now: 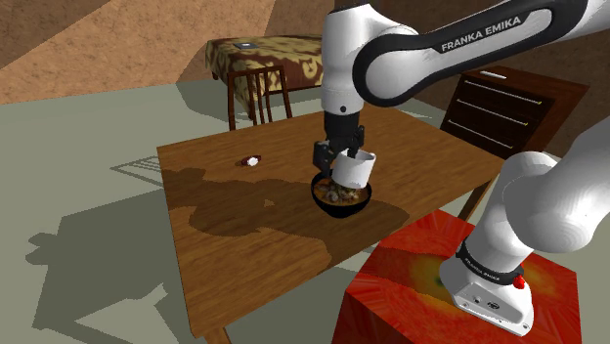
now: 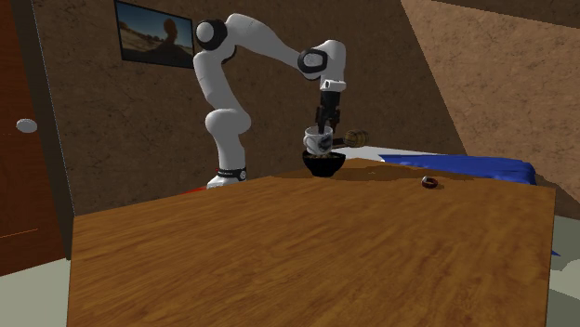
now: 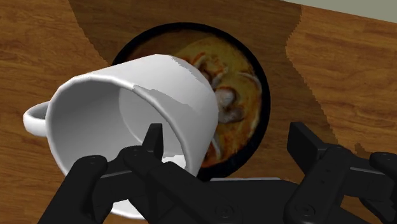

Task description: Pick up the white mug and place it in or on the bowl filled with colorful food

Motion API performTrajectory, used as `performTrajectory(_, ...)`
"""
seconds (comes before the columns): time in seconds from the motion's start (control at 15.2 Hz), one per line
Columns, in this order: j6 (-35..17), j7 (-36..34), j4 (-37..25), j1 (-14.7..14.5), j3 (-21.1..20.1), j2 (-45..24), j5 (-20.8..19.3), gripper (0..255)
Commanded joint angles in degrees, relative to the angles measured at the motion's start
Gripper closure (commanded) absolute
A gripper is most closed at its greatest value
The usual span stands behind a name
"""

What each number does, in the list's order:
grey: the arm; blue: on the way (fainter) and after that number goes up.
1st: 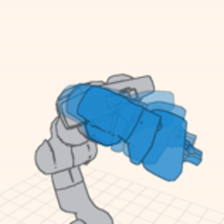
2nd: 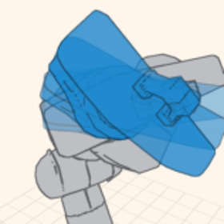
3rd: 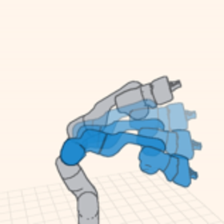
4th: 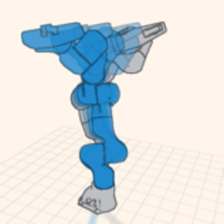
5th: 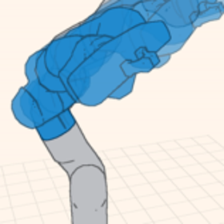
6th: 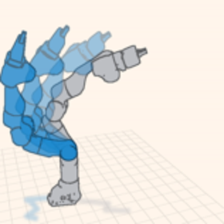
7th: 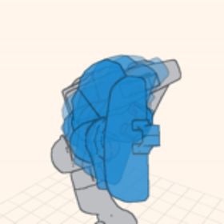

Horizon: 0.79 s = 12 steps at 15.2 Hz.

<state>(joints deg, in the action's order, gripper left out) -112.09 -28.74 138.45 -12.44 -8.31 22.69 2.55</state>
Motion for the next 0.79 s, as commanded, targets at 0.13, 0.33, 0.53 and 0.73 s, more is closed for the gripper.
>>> performTrajectory(0.13,6.0,0.0,-5.1,0.1,0.2,0.9,-0.1,0)
performTrajectory(0.33,7.5,0.0,-6.5,0.1,0.3,1.0,-0.1,0)
performTrajectory(0.53,7.5,0.0,-6.5,0.1,0.3,1.0,-0.1,0)
performTrajectory(0.73,7.5,0.0,-6.5,0.1,0.3,1.0,-0.1,0)
